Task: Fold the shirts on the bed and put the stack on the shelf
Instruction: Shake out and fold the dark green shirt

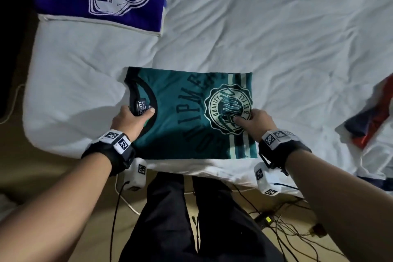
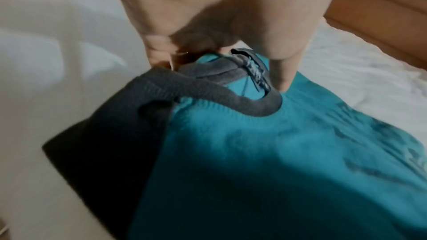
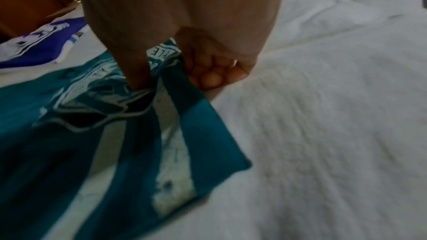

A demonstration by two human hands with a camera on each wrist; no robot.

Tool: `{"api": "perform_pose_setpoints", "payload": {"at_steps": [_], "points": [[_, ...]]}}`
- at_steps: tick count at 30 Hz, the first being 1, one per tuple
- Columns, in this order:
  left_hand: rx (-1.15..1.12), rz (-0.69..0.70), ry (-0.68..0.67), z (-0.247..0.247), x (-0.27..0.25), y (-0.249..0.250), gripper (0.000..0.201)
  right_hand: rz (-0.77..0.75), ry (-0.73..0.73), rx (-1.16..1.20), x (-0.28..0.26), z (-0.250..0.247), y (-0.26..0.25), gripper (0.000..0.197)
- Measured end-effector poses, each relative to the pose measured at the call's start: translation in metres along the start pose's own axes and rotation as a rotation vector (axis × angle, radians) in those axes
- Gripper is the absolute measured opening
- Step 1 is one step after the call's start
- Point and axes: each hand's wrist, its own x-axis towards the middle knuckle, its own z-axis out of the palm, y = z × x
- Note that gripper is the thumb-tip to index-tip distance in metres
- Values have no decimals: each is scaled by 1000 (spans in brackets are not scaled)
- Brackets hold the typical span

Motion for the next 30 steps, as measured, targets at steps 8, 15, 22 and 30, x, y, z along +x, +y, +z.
{"api": "perform_pose_setpoints", "payload": {"at_steps": [8, 15, 22, 30], "points": [[-93, 264, 17, -18, -8, 18, 31, -173, 21, -3, -18, -12, -30, 31], [-256, 411, 184, -99, -9, 46, 26, -291, 150, 60, -30, -54, -109, 23], [-349, 528, 314, -218, 29, 63, 31, -458, 256, 145, -24, -80, -240, 20], [-315, 661, 345, -338, 134, 75, 34, -448, 324, 257, 18, -69, -380, 19]]}}
